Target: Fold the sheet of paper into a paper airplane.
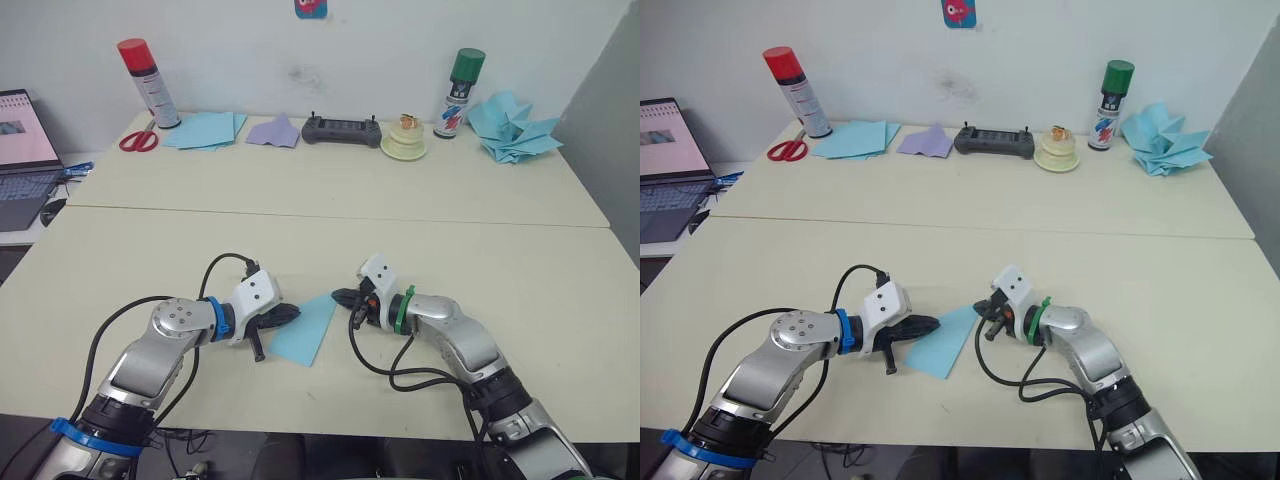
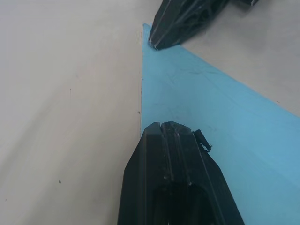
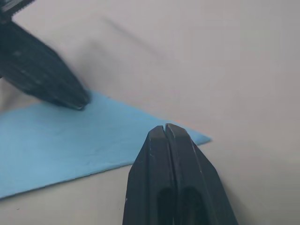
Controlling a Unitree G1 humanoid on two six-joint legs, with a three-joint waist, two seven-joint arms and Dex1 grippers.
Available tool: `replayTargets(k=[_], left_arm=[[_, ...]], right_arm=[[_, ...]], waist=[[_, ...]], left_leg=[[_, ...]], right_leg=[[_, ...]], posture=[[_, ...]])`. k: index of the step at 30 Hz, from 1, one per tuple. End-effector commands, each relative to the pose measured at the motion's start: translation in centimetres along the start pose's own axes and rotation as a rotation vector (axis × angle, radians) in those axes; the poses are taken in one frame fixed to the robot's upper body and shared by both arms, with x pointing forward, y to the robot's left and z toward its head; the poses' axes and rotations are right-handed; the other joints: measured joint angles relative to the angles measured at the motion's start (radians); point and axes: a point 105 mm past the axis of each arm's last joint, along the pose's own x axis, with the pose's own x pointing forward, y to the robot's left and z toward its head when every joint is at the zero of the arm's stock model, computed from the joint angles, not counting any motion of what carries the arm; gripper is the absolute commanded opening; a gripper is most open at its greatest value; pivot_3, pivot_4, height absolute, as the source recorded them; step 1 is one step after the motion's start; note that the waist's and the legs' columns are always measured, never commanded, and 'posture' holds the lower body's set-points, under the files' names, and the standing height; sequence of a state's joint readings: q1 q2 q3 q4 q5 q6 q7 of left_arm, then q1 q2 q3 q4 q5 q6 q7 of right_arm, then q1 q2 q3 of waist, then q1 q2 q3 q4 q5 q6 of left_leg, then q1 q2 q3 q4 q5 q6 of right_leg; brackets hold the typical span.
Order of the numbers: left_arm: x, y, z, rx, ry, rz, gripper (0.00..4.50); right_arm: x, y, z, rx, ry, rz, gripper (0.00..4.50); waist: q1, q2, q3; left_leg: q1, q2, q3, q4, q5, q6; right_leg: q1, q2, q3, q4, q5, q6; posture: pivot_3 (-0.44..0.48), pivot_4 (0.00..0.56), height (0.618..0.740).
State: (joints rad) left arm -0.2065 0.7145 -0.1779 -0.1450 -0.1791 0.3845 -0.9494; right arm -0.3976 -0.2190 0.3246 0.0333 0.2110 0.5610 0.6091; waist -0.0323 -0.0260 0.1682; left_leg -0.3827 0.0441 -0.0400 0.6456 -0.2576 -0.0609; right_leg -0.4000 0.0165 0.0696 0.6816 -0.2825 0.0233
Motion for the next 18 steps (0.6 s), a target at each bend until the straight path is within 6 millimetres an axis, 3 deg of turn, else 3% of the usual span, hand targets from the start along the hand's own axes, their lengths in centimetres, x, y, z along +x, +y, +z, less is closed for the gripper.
replayTargets(k=[1,6,12,15,18], left_arm=[[0.5,-0.8,-1.6,-0.043,0.057,-0.028,0.06],[0.9,-0.8,-1.3,-0.037,0.051,-0.035,0.06],[1.2,-0.7,-1.2,-0.036,0.046,-0.037,0.06],[1.2,-0.6,-1.1,-0.037,0.045,-0.034,0.06],[1.3,-0.6,-1.2,-0.038,0.045,-0.033,0.06]], right_arm=[[-1.5,-3.4,-2.5,0.076,0.083,-0.19,0.0],[-1.7,-3.8,-2.8,0.092,0.091,-0.23,0.0],[-2.0,-4.6,-1.6,0.083,0.043,-0.267,0.0],[-2.0,-3.4,0.3,0.088,-0.058,-0.191,0.0],[-2.0,-0.1,2.5,0.003,-0.173,0.004,0.0]], waist=[[0.0,0.001,0.0],[0.001,0.001,-0.001],[0.003,0.002,-0.002],[0.004,0.002,-0.002],[0.004,0.003,-0.001]], left_leg=[[0.002,0.0,0.0,0.0,0.0,0.0],[0.01,-0.001,0.0,0.0,0.0,0.0],[0.01,-0.001,-0.001,0.0,0.0,0.0],[0.009,-0.001,-0.001,0.0,0.0,0.0],[0.008,-0.001,-0.001,0.0,0.0,0.0]], right_leg=[[0.002,0.0,0.0,0.0,0.0,0.0],[0.012,0.0,0.001,-0.002,-0.001,-0.001],[0.012,0.0,0.001,-0.002,-0.001,0.0],[0.012,0.0,0.001,-0.002,-0.001,0.0],[0.011,0.0,0.001,-0.002,-0.001,0.0]], posture=[[0.0,0.15,0.74],[0.0,0.15,0.74],[0.0,0.15,0.74],[0.0,0.15,0.74],[0.0,0.15,0.74]])
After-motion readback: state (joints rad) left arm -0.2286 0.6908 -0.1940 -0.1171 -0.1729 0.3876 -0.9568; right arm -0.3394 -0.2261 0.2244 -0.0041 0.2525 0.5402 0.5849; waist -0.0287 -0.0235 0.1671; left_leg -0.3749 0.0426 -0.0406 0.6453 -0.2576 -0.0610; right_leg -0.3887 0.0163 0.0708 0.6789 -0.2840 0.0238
